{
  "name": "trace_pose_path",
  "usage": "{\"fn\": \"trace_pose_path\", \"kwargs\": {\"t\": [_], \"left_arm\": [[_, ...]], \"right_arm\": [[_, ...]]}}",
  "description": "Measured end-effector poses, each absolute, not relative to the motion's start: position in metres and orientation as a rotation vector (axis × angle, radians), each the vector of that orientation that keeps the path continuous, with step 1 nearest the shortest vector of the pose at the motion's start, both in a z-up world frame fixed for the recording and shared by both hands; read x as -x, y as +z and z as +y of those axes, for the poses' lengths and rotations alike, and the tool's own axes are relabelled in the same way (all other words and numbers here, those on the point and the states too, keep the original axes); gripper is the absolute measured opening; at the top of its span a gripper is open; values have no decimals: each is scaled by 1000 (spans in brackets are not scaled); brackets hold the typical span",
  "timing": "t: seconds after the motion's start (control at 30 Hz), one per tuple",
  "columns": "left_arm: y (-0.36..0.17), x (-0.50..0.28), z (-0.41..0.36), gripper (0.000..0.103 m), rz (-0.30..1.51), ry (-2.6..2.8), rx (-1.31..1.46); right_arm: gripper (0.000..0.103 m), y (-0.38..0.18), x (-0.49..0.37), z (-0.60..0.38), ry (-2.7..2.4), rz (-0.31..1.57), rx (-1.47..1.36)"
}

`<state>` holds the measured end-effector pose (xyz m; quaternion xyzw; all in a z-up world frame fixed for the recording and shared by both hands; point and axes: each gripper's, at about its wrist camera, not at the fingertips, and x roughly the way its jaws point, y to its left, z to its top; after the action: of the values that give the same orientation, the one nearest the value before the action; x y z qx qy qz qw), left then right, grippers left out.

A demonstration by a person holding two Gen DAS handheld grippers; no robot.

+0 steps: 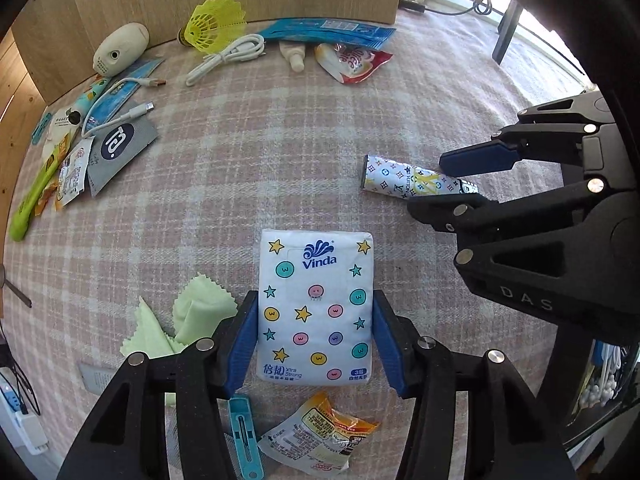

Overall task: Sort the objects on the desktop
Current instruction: 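Grasp the Vinda tissue pack with the left gripper while the right grasps the patterned tube, then carry both items to the tray and open both grippers to drop them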

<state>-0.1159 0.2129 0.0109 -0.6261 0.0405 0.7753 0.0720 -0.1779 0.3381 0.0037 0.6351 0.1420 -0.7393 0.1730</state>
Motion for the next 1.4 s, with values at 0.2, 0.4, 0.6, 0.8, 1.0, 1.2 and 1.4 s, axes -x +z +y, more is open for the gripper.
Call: {"fn": "trace_pose_path", "kwargs": {"t": [0.2,0.4,0.6,0.8,1.0,1.2,1.4], "left_arm": [[13,122,213,50,79,2349,1874],[26,116,195,49,60,2371,1845],[52,107,204,49,83,2389,1782],[72,84,237,49,136,2384,1704],[85,70,286,49,195,2340,1608],[101,47,343,49,265,2247,1506],[110,19,407,49,334,2137,1424]], "right_arm": [[23,7,184,354,-2136,238,-1853],[23,18,174,364,-2162,140,-1866],[23,47,156,382,-2219,59,-1856],[23,72,112,415,-2308,-30,-1842],[23,93,63,457,-2420,-156,-1842],[23,109,-2,515,-2560,-301,-1870],[23,119,-73,574,-2692,-458,-1921]]}}
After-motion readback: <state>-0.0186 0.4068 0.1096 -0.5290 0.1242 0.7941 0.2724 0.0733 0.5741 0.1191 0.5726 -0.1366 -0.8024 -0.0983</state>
